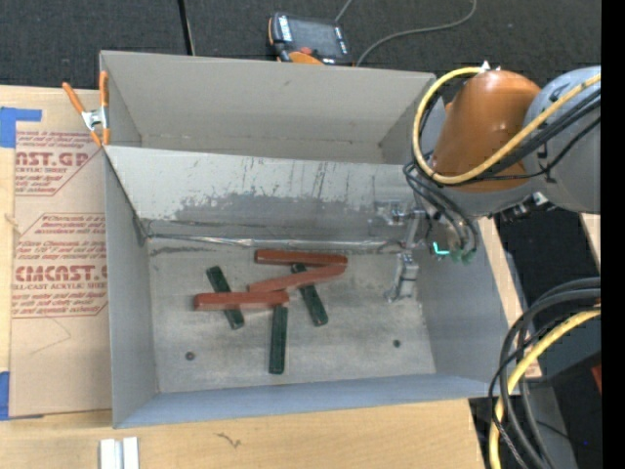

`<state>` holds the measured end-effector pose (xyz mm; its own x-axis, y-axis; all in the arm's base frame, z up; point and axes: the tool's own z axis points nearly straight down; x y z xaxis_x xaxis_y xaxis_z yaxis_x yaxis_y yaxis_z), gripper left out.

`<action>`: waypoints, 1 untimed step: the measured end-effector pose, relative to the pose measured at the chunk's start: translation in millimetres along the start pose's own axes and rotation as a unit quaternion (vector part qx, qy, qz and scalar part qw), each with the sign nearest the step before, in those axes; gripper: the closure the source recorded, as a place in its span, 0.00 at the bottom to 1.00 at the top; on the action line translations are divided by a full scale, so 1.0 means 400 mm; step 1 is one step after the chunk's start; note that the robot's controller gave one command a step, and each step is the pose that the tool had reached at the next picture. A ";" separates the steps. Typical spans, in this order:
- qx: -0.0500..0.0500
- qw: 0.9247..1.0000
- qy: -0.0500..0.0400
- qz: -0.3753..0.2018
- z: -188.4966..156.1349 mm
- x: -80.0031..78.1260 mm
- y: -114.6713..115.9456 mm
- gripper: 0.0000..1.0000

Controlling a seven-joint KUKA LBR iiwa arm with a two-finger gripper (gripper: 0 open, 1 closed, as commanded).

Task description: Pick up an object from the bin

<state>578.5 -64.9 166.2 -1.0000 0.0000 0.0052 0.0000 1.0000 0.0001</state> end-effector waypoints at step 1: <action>0.000 0.988 -0.003 -0.155 0.245 -0.040 0.160 0.00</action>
Offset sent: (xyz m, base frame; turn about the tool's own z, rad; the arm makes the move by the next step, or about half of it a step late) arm 0.0152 0.0618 -0.0962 -0.3084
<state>593.9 -0.9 68.3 -0.9522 -0.3055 -0.0021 -0.3055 0.9522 0.0014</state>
